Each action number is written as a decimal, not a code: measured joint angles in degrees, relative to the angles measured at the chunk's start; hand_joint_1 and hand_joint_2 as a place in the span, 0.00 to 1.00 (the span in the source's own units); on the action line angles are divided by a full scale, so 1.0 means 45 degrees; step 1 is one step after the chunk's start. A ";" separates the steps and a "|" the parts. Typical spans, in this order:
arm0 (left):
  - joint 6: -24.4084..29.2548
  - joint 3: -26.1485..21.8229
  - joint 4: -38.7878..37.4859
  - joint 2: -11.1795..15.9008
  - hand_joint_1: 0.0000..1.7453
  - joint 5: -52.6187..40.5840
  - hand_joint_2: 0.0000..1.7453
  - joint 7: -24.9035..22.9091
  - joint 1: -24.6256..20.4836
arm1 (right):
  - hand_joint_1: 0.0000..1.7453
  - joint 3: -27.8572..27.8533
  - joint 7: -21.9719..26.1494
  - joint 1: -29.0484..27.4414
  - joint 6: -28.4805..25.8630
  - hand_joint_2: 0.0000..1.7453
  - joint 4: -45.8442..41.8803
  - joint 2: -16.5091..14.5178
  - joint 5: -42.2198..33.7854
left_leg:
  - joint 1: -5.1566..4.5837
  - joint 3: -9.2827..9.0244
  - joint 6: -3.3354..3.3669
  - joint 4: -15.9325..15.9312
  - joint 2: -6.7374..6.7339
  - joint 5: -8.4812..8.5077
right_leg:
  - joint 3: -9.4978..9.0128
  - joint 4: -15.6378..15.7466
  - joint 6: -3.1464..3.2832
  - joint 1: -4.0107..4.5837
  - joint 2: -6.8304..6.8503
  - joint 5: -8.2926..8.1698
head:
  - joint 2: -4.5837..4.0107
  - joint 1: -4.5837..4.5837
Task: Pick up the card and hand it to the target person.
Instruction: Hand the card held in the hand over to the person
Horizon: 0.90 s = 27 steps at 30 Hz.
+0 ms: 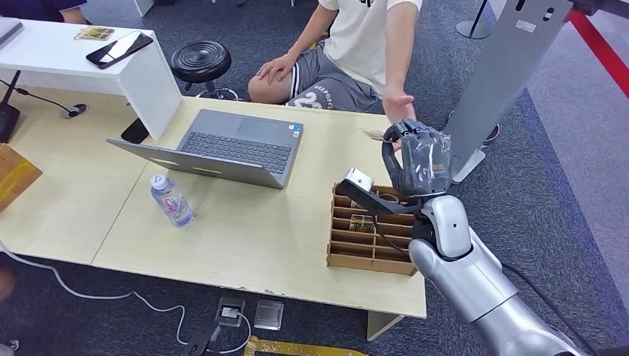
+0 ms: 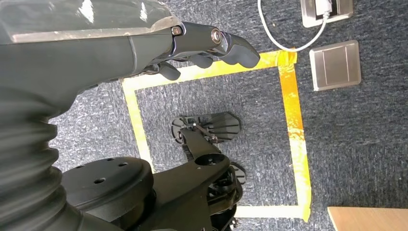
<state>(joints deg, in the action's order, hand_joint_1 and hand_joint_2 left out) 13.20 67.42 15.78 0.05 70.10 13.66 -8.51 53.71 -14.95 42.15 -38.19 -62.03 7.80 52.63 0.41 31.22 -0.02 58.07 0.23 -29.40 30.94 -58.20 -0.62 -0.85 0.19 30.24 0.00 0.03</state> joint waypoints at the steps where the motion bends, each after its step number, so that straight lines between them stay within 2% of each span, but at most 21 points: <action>1: 0.0000 0.0012 0.0000 -0.0009 0.00 0.0000 1.00 -0.0009 -0.0002 | 0.80 0.0004 -0.0060 0.0038 -0.0073 1.00 0.0263 -0.0108 0.0137 | 0.0000 -0.0001 0.0000 0.0000 0.0000 0.0000 | 0.0000 0.0000 0.0000 0.0000 0.0000 0.0000 | 0.0000 0.0001; 11: 0.0000 0.0046 0.0000 -0.0062 0.00 -0.0004 1.00 -0.0044 0.0007 | 0.80 0.0096 -0.0976 0.0211 -0.0238 1.00 0.1979 -0.0789 0.2023 | 0.0000 -0.0001 0.0000 0.0001 0.0003 0.0001 | 0.0000 0.0001 0.0000 0.0000 0.0003 0.0000 | 0.0000 -0.0001; 15: 0.0000 0.0050 0.0000 -0.0066 0.00 -0.0050 1.00 -0.0044 0.0009 | 0.00 0.0097 -0.1019 0.0261 -0.0270 1.00 0.2415 -0.0961 0.2172 | -0.0001 -0.0001 0.0001 0.0002 0.0002 0.0001 | -0.0001 0.0002 0.0000 0.0000 0.0002 0.0000 | 0.0000 -0.0006; 19: 0.0000 0.0058 0.0000 -0.0066 0.00 -0.0154 0.00 0.0043 0.0025 | 0.00 0.0092 -0.0983 0.0290 -0.0277 1.00 0.2727 -0.1051 0.2151 | -0.0001 -0.0003 0.0000 0.0002 -0.0004 0.0000 | -0.0001 0.0002 0.0000 -0.0001 -0.0003 -0.0001 | 0.0000 -0.0008; 27: 0.0000 0.0056 0.0000 -0.0066 0.00 -0.0108 0.00 0.0142 0.0060 | 0.00 0.0079 -0.0805 0.0299 -0.0278 1.00 0.2964 -0.1176 0.1996 | 0.0000 -0.0007 0.0000 0.0002 -0.0005 0.0001 | 0.0000 0.0001 0.0000 0.0000 -0.0003 -0.0001 | 0.0000 0.0000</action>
<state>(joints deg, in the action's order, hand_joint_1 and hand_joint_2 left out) 13.20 67.67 15.78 -0.24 69.61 14.30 -8.24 54.06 -18.57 43.50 -39.44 -48.69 2.51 61.62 0.41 31.19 -0.02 58.07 0.21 -29.40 30.94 -58.19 -0.62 -0.85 0.18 30.24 0.00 0.03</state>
